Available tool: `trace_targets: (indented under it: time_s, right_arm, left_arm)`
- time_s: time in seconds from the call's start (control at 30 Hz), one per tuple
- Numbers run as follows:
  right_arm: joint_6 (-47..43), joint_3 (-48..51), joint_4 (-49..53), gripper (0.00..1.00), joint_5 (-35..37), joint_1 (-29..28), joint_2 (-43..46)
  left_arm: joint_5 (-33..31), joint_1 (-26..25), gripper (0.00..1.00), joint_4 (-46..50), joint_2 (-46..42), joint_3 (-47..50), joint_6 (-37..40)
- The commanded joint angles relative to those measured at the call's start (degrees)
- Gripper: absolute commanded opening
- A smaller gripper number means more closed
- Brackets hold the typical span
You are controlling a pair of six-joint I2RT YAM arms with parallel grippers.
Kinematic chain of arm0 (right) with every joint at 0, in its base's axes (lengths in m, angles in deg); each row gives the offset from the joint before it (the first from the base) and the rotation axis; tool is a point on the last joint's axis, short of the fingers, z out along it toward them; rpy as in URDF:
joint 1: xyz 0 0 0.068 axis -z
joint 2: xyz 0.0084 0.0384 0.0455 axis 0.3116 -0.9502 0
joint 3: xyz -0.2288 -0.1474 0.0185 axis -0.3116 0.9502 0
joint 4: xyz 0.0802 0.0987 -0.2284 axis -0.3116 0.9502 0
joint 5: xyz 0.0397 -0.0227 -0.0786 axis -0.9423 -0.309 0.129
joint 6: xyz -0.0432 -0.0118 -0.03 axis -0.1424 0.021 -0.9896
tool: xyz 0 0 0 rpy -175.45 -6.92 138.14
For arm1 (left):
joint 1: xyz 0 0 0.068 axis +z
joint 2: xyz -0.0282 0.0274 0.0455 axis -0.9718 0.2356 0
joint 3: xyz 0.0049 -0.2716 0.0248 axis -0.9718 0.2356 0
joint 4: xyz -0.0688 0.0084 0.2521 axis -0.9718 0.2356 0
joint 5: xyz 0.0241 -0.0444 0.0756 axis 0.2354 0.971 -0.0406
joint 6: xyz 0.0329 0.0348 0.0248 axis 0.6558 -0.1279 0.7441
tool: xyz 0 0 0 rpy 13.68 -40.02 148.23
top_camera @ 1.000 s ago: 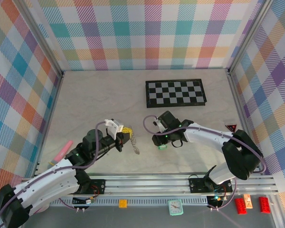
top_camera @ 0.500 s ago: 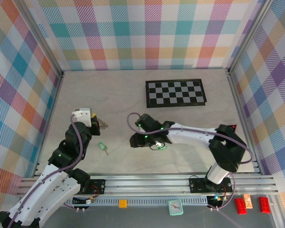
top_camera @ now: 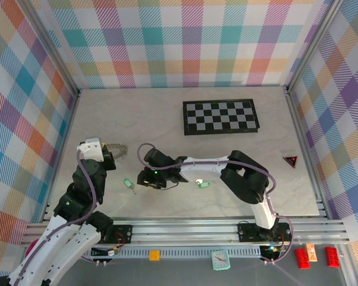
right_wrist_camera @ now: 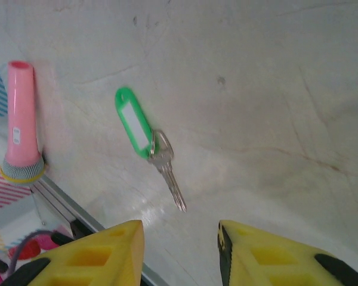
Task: Put the keys on the keyring
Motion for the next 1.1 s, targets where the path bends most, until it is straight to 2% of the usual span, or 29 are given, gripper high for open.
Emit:
trace_targets:
  time_s: [0.0, 0.43, 1.07]
  right_arm:
    - [3.92, -3.88, -2.39, 0.37, -0.3, -0.63, -2.8]
    - [5.24, -12.12, -0.28, 0.32, -0.99, -1.14, -10.48]
    - [5.4, -16.61, 3.67, 0.22, -1.74, -1.49, -14.67]
  left_arm:
    - [-3.76, 0.41, 0.0, -0.67, -2.39, -0.76, 2.05]
    - [-2.84, 0.41, 0.0, -0.58, -3.79, -1.38, 2.41]
    - [-2.16, 0.45, 0.0, -0.02, -4.67, -1.53, 2.06]
